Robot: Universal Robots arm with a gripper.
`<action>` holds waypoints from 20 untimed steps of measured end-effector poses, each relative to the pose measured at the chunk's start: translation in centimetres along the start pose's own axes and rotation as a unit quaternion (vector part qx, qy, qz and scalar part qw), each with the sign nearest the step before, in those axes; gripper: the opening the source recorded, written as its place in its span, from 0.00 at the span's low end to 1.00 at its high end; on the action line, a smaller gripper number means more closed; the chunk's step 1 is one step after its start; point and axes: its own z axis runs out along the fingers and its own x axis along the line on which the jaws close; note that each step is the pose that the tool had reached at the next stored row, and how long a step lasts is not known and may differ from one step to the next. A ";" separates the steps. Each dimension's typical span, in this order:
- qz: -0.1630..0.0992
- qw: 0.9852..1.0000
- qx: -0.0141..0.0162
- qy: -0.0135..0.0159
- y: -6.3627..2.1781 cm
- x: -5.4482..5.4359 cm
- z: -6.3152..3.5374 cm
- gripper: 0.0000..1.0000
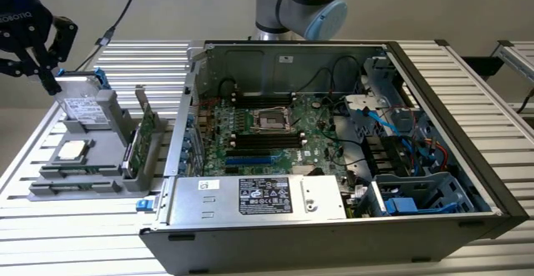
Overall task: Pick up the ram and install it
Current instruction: 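Pick up the ram and move it above insertion slot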
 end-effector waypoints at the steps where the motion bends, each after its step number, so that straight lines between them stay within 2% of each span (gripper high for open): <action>1: -0.009 1.000 0.000 0.000 0.00 0.0 0.05 0.10; 5: -0.045 0.999 0.002 0.001 -0.01 0.0 0.22 0.10; 10: -0.091 0.996 0.004 0.002 -0.01 0.0 0.41 0.10; 13: -0.118 0.993 0.005 0.003 -0.01 0.0 0.51 0.10; 16: -0.145 0.989 0.006 0.003 -0.01 0.0 0.60 0.10; 20: -0.182 0.983 0.008 0.004 -0.01 0.0 0.72 0.10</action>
